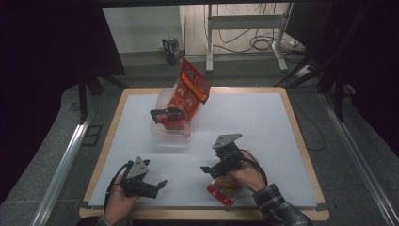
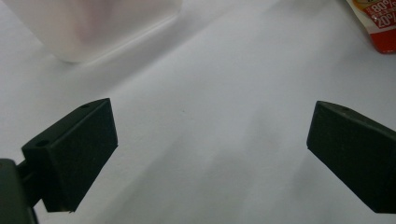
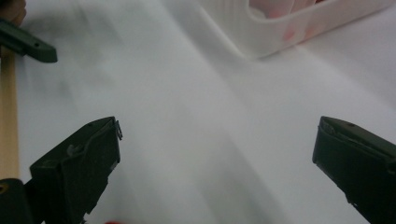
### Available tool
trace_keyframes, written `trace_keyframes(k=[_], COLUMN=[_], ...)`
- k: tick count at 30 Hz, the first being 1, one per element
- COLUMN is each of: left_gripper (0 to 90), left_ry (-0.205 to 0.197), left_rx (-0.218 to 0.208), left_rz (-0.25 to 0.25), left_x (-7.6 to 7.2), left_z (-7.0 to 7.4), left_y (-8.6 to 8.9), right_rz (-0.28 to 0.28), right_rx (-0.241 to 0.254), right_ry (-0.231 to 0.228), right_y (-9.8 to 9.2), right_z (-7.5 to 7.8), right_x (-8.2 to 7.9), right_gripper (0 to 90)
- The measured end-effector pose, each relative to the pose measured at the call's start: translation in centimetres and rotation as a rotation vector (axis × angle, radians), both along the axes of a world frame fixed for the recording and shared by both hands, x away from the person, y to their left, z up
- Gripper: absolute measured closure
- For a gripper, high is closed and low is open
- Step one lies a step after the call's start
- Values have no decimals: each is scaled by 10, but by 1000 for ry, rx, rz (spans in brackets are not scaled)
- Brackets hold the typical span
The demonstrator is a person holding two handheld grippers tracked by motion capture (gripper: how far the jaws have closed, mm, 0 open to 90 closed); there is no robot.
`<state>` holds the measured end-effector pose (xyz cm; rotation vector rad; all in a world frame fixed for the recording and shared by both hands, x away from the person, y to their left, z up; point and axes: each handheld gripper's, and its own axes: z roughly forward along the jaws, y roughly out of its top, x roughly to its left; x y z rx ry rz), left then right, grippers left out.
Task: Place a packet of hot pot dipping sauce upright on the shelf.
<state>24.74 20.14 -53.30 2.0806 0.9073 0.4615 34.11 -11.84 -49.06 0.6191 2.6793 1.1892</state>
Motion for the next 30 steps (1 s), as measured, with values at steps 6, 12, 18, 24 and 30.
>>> trace_keyframes(k=[6, 12, 18, 24, 30], left_gripper=[17, 17, 17, 17, 17], left_ry=[-1, 1, 0, -4, -5], left_rx=[2, 8, 12, 16, 14], left_rz=[-1, -6, -12, -15, -17], left_x=[0, 0, 2, 2, 2], left_z=[0, 0, -1, 0, 0], left_y=[-1, -2, -3, -4, -5], right_rz=[-15, -41, -88, -89, -90], right_rx=[2, 20, -1, -51, -48], right_ry=[25, 58, 61, 61, 117], right_y=[-13, -29, -46, -58, -72], right_z=[-4, -6, -6, -6, -10], right_x=[-14, -26, -38, -49, -60], right_gripper=[8, 19, 177, 438, 636])
